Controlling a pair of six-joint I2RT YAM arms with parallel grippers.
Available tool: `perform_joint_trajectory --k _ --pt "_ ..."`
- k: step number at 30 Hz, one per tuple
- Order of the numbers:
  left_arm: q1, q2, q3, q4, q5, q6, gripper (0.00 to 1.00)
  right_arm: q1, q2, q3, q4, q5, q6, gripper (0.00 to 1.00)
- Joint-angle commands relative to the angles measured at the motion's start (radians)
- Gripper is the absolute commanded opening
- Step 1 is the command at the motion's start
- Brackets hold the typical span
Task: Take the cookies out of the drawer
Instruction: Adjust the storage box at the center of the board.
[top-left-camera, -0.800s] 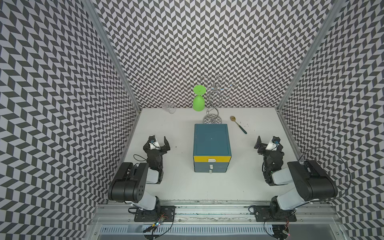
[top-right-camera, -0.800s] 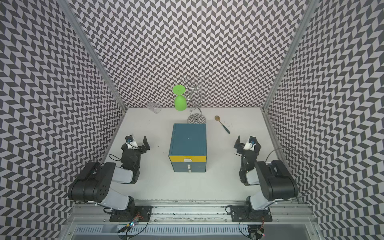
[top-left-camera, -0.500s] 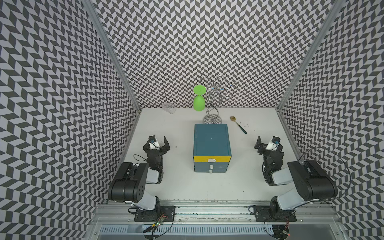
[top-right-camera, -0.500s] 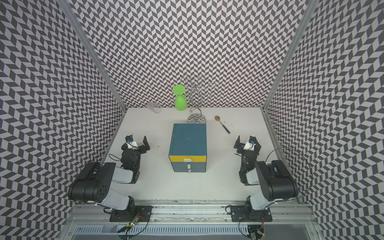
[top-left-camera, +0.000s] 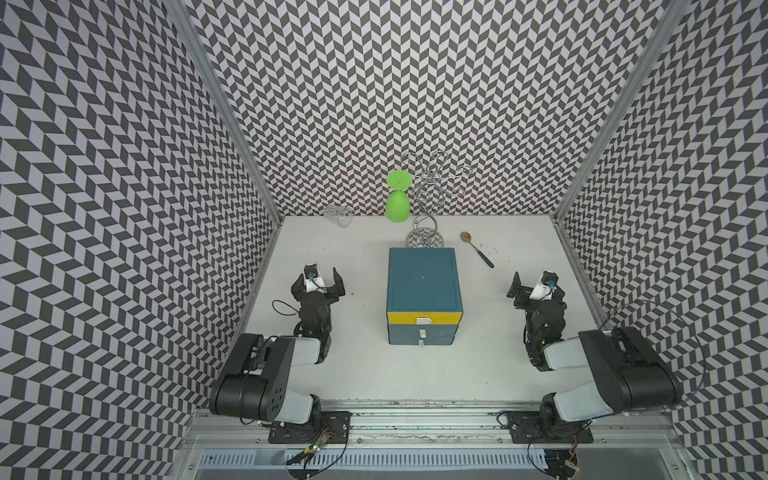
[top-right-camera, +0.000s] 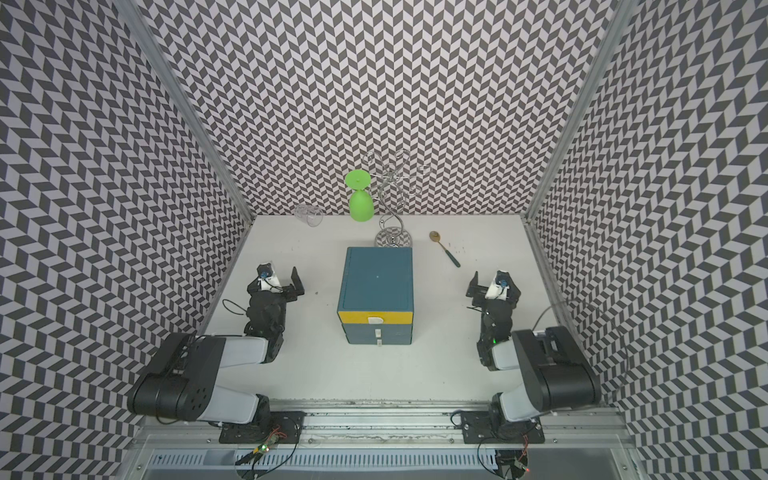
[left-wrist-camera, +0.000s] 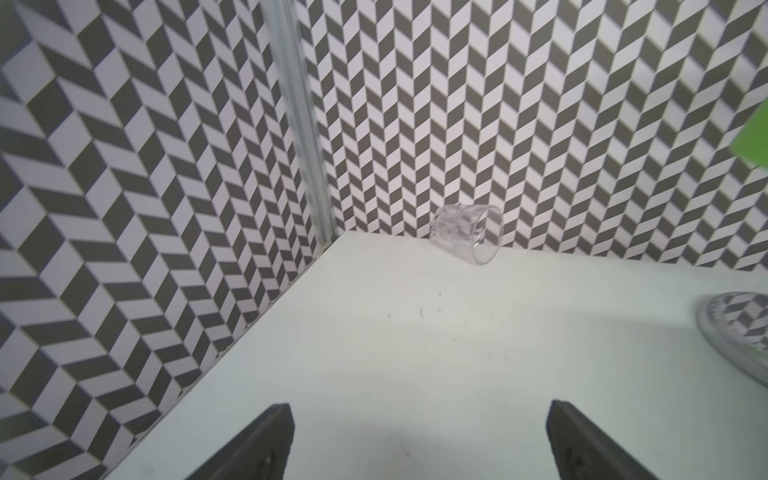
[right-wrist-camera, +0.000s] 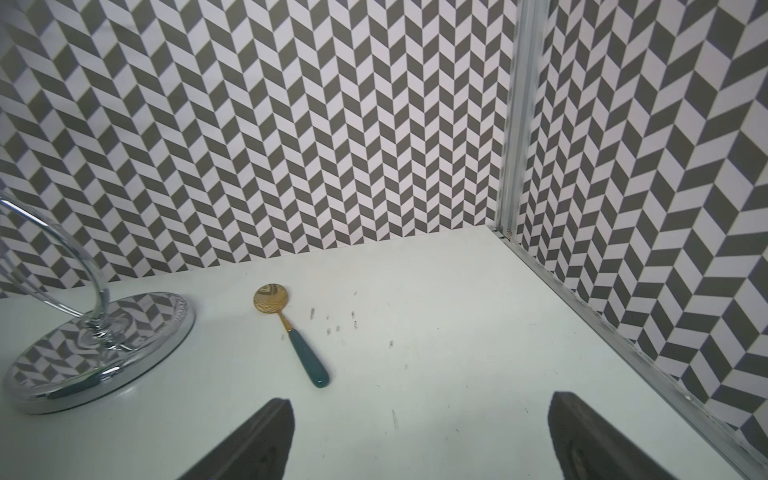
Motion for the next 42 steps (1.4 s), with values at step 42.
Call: perform_joint_trajectory --k 42 --pt "-0.943 -0.681 -0.065 -0.746 0.000 -1.154 0.89 0.384 -0.153 0.704 -1.290 -0.645 0.188 0.93"
